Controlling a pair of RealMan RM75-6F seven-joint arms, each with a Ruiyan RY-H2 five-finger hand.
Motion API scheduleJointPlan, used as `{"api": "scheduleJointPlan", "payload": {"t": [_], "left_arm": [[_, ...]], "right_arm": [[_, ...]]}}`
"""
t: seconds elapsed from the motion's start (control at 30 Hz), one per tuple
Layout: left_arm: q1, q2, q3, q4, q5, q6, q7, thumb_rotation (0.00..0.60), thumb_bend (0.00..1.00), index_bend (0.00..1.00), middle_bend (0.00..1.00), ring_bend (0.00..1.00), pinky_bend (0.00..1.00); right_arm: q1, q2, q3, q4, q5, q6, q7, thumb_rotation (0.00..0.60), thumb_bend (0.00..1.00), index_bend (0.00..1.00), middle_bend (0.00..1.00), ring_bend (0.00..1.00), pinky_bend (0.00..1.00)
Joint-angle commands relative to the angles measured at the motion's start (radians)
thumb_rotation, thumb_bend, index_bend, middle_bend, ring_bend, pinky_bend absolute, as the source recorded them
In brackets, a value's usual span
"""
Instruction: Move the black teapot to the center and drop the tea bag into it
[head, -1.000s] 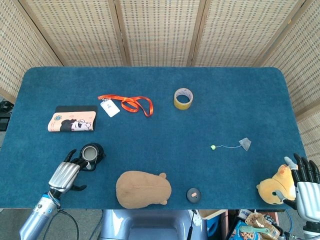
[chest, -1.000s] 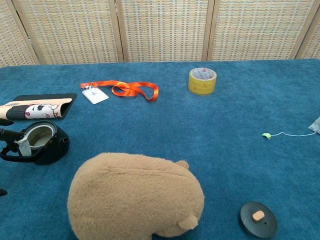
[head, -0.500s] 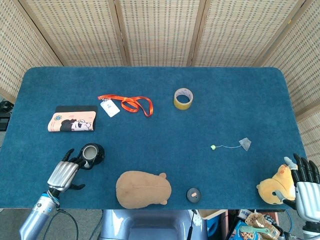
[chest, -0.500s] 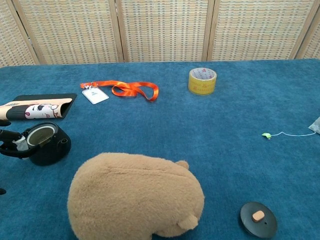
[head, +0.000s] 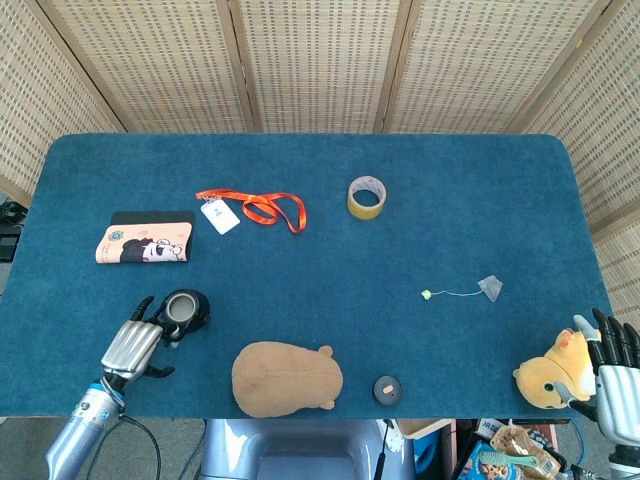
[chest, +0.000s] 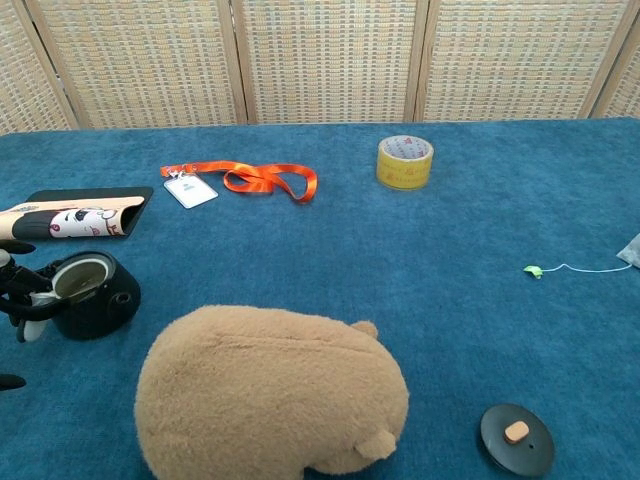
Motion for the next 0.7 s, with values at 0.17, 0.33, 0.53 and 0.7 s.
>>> {"api": "scheduleJointPlan", "payload": {"t": [0.17, 0.33, 0.53, 0.7], "left_arm": [[-0.015, -0.005, -0.017, 0.006, -0.007, -0.006, -0.008, 0.6, 0.1, 0.72, 0.7, 0.56, 0.0], [-0.03, -0.007, -0.039, 0.008, -0.021, -0.01, -0.014, 0.6, 0.1, 0.81, 0.78, 0.64, 0.0], [-0.046, -0.004, -0.061, 0.006, -0.039, -0.018, -0.03, 0.6, 0.1, 0.86, 0.83, 0.69, 0.0], [-0.063, 0.0, -0.086, 0.002, -0.065, -0.031, -0.047, 0.6, 0.1, 0.91, 0.88, 0.73, 0.0]], "right_arm": [[0.0, -0.002, 0.003, 0.003, 0.006, -0.002, 0.001, 0.6, 0.18, 0.14, 0.11, 0.0, 0.0], [-0.002, -0.005, 0.004, 0.012, 0.01, -0.003, 0.006, 0.6, 0.18, 0.14, 0.11, 0.0, 0.0], [-0.005, -0.004, 0.005, 0.011, 0.009, 0.001, 0.006, 0.6, 0.18, 0.14, 0.11, 0.0, 0.0], [-0.006, -0.004, 0.006, 0.009, 0.012, 0.001, 0.005, 0.6, 0.18, 0.14, 0.11, 0.0, 0.0]]}}
